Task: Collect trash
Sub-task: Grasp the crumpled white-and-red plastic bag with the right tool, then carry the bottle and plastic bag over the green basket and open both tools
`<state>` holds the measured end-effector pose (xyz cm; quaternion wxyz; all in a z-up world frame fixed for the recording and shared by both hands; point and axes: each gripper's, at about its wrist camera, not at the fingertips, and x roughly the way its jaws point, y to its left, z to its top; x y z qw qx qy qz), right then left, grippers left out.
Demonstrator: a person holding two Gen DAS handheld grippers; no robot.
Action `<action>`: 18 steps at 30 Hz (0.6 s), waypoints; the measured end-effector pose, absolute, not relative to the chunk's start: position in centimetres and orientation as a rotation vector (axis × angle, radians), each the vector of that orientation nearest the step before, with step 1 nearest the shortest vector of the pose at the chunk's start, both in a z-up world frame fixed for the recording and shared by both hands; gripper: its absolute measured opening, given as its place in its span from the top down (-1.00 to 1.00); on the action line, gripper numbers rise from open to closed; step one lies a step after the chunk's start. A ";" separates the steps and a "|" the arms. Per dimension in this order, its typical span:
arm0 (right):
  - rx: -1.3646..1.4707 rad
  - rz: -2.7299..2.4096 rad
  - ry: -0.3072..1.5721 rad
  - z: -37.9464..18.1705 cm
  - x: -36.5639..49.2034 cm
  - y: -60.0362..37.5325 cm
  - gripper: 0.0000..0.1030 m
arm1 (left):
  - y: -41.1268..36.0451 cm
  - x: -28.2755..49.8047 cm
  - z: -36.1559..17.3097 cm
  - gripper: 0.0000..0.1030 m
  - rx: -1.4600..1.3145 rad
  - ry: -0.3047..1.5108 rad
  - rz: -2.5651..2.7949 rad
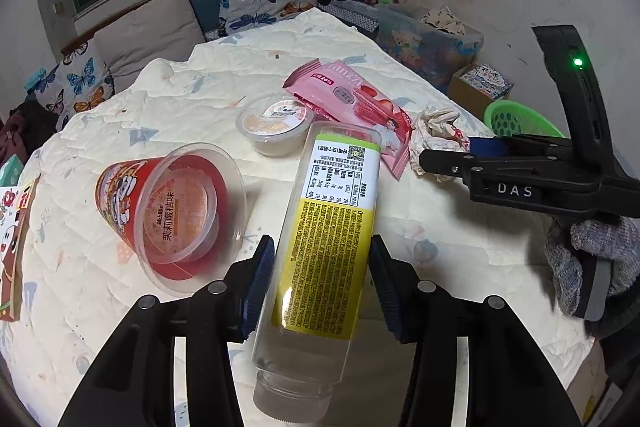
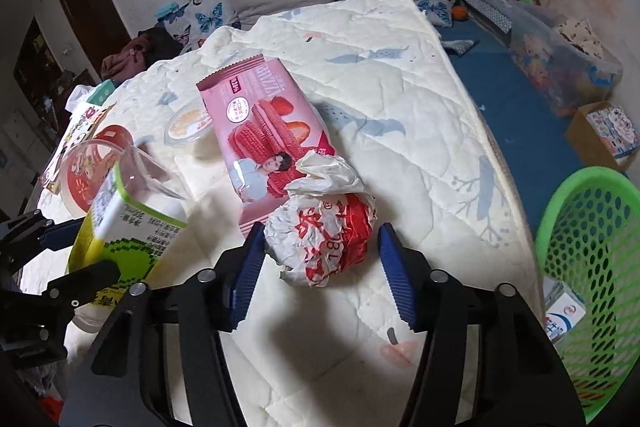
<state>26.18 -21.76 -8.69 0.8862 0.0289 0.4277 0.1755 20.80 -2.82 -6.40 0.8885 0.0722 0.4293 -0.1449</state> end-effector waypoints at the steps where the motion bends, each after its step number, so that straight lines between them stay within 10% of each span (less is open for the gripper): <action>1: 0.057 0.364 0.886 -8.5 26.0 -21.8 0.02 | -2.8 20.8 -6.4 0.07 0.153 0.893 -0.301; 18: 0.121 0.228 0.792 -5.2 19.7 -31.7 0.04 | -3.0 19.9 -6.5 0.09 0.167 0.897 -0.299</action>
